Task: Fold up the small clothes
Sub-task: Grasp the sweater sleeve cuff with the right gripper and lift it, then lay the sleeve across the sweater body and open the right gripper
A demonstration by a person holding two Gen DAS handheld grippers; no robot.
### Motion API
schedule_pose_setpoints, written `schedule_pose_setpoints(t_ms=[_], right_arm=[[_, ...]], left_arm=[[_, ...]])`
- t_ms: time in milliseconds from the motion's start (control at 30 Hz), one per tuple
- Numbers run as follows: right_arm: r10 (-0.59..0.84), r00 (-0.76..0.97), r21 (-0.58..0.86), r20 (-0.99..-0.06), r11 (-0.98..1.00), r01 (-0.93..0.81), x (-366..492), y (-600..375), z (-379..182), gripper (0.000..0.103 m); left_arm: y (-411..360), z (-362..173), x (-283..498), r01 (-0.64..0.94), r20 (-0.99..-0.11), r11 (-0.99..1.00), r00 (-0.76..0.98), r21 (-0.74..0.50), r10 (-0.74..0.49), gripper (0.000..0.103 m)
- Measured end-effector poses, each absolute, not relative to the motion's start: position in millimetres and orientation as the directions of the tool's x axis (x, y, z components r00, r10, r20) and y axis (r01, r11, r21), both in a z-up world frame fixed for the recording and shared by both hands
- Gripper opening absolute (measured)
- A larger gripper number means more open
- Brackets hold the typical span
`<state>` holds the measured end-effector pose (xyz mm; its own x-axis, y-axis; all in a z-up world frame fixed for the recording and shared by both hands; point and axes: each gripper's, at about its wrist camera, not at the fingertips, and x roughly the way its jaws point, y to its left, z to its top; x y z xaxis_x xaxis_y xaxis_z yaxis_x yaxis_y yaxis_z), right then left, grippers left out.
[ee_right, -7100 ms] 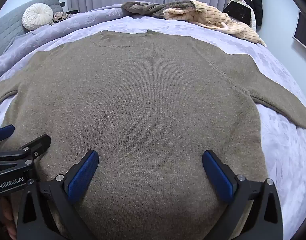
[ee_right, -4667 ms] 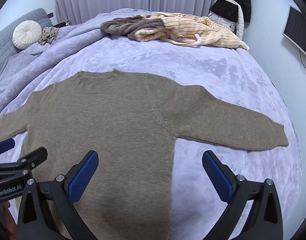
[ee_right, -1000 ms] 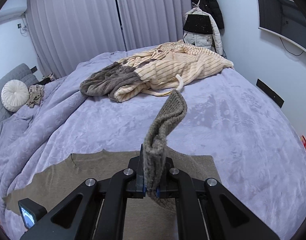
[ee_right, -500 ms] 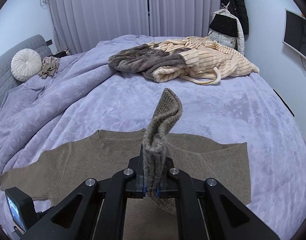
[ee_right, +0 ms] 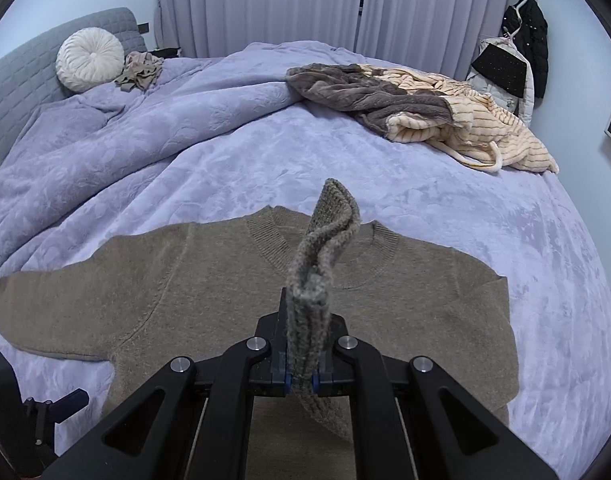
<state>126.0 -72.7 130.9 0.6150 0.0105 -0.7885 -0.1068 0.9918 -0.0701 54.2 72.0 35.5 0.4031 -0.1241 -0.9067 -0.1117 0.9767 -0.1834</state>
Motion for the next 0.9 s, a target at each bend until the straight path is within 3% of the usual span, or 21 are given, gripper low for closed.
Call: schedule_pose_setpoints(t_ms=[467, 567, 633, 700, 800, 900], right_arm=[[-0.050, 0.522, -0.183, -0.851, 0.961, -0.206, 129, -5, 60, 0.007], [-0.023, 0.474, -0.165, -0.880, 0.952, -0.260, 126, 10, 44, 0.012], [0.035, 0.436, -0.116, -0.899, 0.942, -0.314, 122, 22, 40, 0.021], [0.104, 0.423, -0.069, -0.900, 0.924, -0.375, 116, 33, 44, 0.042], [0.180, 0.433, -0.011, -0.883, 0.915, -0.403, 107, 34, 61, 0.050], [0.159, 0.495, -0.001, -0.854, 0.952, -0.306, 102, 2, 80, 0.055]], left_arm=[[121, 31, 19, -0.198, -0.906, 0.954, 0.402, -0.226, -0.131, 0.103], [134, 32, 12, -0.226, -0.906, 0.945, 0.404, -0.236, -0.130, 0.103], [141, 33, 8, -0.242, -0.904, 0.939, 0.407, -0.246, -0.132, 0.103], [149, 34, 4, -0.256, -0.901, 0.932, 0.412, -0.256, -0.135, 0.103], [155, 37, 2, -0.269, -0.901, 0.931, 0.418, -0.248, -0.119, 0.103], [160, 35, 4, -0.280, -0.903, 0.927, 0.414, -0.247, -0.116, 0.103]])
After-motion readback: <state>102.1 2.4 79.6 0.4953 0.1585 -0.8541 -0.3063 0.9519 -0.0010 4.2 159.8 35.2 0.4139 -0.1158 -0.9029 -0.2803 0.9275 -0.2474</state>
